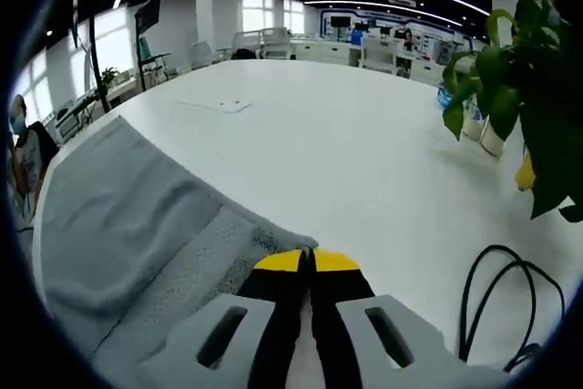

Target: Fold the towel on the table until its edges align and the towel forms a compact rectangular stack.

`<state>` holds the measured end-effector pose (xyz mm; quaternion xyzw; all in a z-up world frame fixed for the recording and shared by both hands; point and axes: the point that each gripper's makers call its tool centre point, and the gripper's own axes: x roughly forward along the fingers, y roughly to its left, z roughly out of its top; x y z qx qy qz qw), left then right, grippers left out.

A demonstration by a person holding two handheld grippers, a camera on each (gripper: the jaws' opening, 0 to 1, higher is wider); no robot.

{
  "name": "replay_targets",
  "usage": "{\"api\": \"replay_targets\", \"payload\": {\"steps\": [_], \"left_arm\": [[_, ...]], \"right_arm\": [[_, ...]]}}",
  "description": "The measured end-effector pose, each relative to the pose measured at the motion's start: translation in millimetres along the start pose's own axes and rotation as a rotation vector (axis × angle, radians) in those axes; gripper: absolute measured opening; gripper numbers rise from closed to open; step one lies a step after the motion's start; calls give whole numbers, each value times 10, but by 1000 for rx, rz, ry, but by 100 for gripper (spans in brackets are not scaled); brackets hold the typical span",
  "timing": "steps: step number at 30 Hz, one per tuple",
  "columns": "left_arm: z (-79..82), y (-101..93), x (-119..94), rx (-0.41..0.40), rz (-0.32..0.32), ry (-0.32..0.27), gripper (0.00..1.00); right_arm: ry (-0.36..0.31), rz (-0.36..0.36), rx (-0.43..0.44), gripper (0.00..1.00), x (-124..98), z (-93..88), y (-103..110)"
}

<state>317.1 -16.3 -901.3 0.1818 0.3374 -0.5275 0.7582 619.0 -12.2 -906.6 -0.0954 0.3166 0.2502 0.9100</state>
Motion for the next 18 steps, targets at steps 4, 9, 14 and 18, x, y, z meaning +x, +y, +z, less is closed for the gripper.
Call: {"api": "replay_targets", "payload": {"steps": [4,9,14,18], "left_arm": [[86,0,-22,1,3,-25,5],[202,41,-96,-15,15,-64,5],[277,91,-196,-2,34,-93,5],[373,130,-328,7,51,-125,5]], "right_arm": [[-2,-6,-16,0,-24,47,-67],[-21,-11,-21,0,-99,170,-93],[-31,-13,-13,0,-154,269,-66],[-31,-19,6,0,-187,316,-59]]}}
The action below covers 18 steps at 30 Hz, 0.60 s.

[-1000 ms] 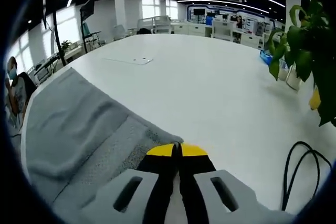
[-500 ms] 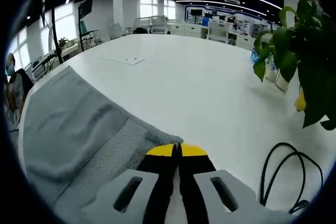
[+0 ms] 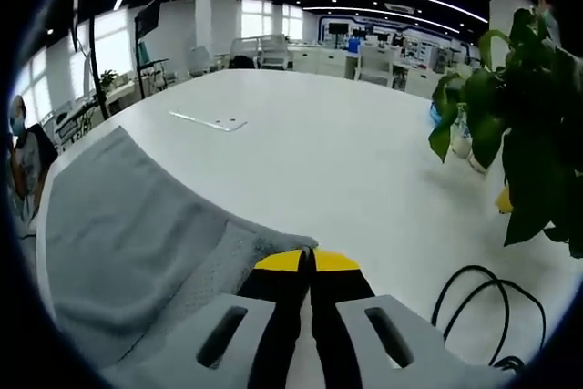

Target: Fold the towel on the table until its edges align and the towel forms a compact rectangular stack.

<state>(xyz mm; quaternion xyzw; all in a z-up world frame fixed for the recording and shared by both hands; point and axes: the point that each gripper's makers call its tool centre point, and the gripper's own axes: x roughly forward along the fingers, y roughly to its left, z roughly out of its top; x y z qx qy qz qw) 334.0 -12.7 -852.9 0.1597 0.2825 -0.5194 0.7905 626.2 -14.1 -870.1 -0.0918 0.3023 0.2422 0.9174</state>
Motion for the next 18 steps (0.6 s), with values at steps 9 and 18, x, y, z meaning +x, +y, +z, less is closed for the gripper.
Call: {"api": "replay_targets", "payload": {"steps": [9,18], "left_arm": [[173,97,-275,19,44,-55,5],[298,218,-622,21,99,-113,5]], "right_arm": [[5,-14,73,0,-65,158,17],[-9,-21,97,0,-181,391,165]]}}
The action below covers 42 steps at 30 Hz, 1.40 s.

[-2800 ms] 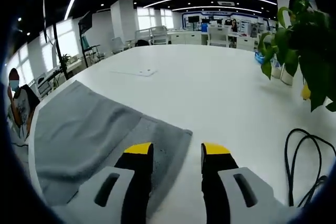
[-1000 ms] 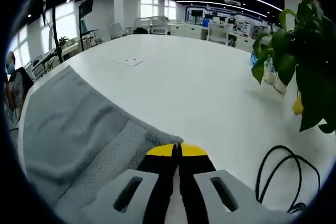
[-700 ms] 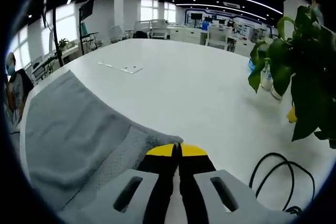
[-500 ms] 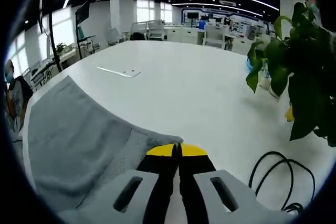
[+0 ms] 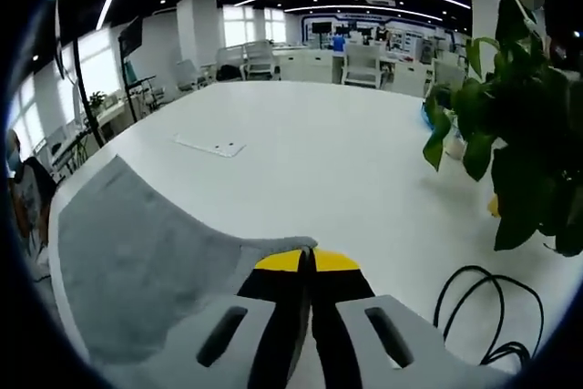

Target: Fold the towel on the table until its edges align and the towel forms a compact rectangular stack.

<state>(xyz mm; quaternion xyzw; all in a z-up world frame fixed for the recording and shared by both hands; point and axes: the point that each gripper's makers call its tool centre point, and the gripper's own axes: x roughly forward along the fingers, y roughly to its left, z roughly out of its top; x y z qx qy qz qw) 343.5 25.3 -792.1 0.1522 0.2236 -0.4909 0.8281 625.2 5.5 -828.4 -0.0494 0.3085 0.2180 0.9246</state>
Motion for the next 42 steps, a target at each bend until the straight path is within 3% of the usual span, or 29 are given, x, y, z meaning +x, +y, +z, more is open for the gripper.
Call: {"api": "replay_targets", "payload": {"steps": [10,23,42], "left_arm": [[120,180,-430,-20,54,-71,5],[299,268,-863,-9,87,-159,5],[358,540,-1485,-9,155,-232,5]], "right_arm": [[-13,-15,17,0,-122,268,172],[-27,-35,24,0,-371,609,658],[-55,-3,25,0,-407,1075,1245]]}}
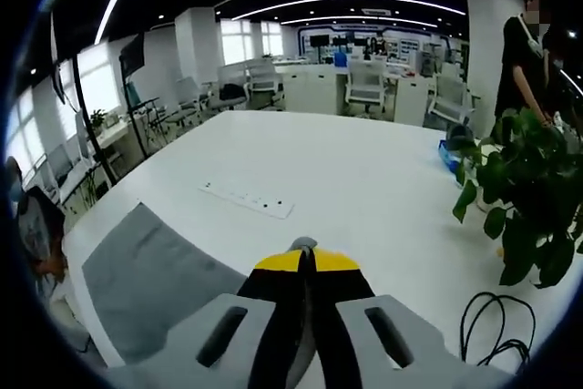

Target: Fold the towel on the table until its edges align and the towel forms a compact rectangular stack.

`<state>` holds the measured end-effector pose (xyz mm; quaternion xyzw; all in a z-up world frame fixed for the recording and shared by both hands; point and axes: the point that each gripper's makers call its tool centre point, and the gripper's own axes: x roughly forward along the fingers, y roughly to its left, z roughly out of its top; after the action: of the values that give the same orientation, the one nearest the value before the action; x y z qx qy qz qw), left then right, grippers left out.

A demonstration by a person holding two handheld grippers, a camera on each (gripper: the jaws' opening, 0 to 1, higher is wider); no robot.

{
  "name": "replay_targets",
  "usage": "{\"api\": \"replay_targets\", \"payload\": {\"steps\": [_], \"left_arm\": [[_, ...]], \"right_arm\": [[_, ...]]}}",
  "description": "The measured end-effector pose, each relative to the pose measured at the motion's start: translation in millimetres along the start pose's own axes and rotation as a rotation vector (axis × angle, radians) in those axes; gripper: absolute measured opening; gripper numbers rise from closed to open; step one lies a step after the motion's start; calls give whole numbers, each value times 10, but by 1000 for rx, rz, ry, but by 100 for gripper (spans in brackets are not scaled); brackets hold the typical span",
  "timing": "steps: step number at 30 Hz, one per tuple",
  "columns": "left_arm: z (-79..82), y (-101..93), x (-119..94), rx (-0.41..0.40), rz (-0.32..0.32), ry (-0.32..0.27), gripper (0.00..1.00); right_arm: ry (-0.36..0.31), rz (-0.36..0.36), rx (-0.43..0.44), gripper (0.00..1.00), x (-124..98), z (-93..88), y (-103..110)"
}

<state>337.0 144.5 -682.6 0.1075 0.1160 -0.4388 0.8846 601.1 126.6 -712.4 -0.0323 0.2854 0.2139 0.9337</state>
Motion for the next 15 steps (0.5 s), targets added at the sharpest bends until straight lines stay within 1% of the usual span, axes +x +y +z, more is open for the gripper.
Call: {"api": "replay_targets", "payload": {"steps": [4,15], "left_arm": [[42,75,-112,6,13,-14,5],[175,309,-483,1,60,-64,5]], "right_arm": [[-5,7,20,0,11,100,98],[-31,26,-21,0,14,437,466]]}}
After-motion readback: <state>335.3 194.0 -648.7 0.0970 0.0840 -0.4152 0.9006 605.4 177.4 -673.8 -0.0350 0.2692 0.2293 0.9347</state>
